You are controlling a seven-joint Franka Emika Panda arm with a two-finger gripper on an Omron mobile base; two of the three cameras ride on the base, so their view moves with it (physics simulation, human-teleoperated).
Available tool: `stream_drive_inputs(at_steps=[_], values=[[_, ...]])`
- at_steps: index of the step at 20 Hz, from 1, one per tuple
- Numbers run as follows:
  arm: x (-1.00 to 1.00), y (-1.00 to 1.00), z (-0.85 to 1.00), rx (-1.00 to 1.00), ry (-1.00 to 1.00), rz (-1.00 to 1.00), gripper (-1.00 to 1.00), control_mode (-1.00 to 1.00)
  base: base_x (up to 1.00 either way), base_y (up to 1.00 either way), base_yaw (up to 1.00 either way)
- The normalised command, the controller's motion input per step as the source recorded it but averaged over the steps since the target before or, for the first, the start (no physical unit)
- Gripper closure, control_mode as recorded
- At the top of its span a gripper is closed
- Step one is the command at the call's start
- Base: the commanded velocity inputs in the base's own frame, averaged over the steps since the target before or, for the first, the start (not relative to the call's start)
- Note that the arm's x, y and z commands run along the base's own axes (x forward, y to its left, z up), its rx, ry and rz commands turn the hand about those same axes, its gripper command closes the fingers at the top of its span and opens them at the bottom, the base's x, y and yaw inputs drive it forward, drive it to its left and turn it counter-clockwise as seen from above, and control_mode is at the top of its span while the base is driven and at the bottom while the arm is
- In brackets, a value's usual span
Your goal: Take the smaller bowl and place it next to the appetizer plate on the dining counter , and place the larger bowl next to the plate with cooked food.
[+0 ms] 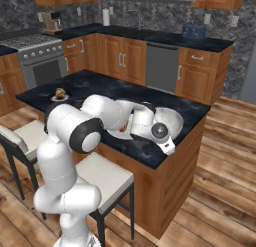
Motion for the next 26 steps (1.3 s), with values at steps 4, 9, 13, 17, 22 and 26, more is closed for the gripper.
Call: stream_drive_inputs(at_steps=[4,9,13,17,22,26], values=[[-0.09,-0.27,0.99,-0.04,0.05,-0.07,-1.00,-1.00,0.00,0.00,0.00],[-0.15,-0.08,0.98,-0.13,0.13,-0.09,-1.00,-1.00,0.00,0.00,0.00],[-0.63,0.09,0.80,-0.12,0.13,0.00,-1.00,-1.00,0.00,0.00,0.00],[-0.97,0.08,0.95,-0.12,-0.01,0.00,-1.00,-1.00,0.00,0.00,0.00],[-0.77,0.05,1.00,-0.18,-0.15,0.01,-1.00,-1.00,0.00,0.00,0.00],[-0.56,0.24,1.00,-0.13,-0.09,0.02,-1.00,-1.00,0.00,0.00,0.00]])
